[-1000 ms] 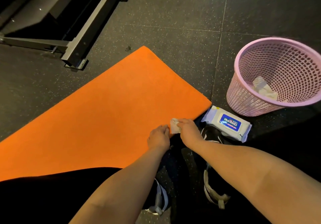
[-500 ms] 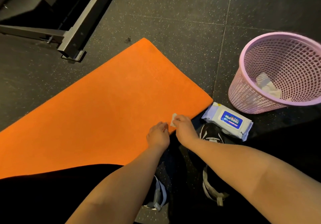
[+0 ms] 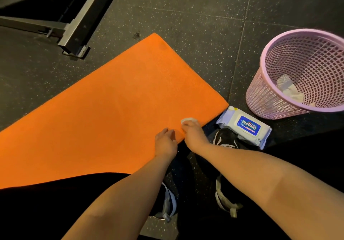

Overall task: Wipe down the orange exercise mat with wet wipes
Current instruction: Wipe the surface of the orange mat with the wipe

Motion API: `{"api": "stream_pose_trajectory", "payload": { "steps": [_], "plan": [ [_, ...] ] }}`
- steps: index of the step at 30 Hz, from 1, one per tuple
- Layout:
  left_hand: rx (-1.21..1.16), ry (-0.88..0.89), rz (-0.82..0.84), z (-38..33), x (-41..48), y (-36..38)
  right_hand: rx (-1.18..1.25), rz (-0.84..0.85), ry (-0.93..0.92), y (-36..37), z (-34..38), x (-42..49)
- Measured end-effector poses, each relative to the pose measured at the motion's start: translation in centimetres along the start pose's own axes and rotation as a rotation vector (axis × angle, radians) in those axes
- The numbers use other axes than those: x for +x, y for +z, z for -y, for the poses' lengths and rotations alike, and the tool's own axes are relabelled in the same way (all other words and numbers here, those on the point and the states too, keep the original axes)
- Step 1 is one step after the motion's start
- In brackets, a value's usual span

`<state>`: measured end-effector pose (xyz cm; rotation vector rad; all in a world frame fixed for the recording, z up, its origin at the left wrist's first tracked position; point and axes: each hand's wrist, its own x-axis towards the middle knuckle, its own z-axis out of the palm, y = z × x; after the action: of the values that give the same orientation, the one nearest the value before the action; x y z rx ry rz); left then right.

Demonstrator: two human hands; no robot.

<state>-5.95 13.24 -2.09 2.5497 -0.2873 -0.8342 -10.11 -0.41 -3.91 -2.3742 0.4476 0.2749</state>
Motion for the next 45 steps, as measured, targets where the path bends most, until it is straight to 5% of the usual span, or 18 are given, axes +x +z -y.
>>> {"api": "stream_pose_trajectory", "payload": {
  "steps": [4, 9, 13, 19, 25, 34, 39, 45],
  "plan": [
    [-0.031, 0.006, 0.001, 0.4, -0.4, 0.2, -0.002, 0.108, -0.162, 1.5, -0.4, 0.2],
    [-0.011, -0.001, 0.001, 0.3, -0.6, 0.0, -0.160, -0.136, 0.005, -0.9, -2.0, 0.8],
    [0.090, -0.085, -0.042, -0.4, -1.0, 0.0, -0.012, 0.013, 0.024, 0.3, -0.2, -1.0],
    [0.069, -0.010, -0.003, 0.5, -1.4, -0.3, -0.112, 0.144, -0.238, 1.3, -0.5, -1.6],
    [0.068, -0.005, -0.029, 0.6, -1.6, 0.1, -0.034, -0.081, 0.162, -0.9, -1.9, -0.4],
    [0.049, -0.047, -0.015, 0.8, -1.7, 0.4, -0.157, 0.094, -0.233, 1.2, -0.7, -2.3],
    [0.099, -0.042, -0.016, 1.1, -1.8, 0.3, -0.152, -0.118, 0.074, -1.2, -3.3, -1.2],
    [0.049, -0.063, -0.024, 0.8, -1.6, 0.5, -0.053, 0.099, -0.101, 1.4, 0.1, -2.7]
  ]
}}
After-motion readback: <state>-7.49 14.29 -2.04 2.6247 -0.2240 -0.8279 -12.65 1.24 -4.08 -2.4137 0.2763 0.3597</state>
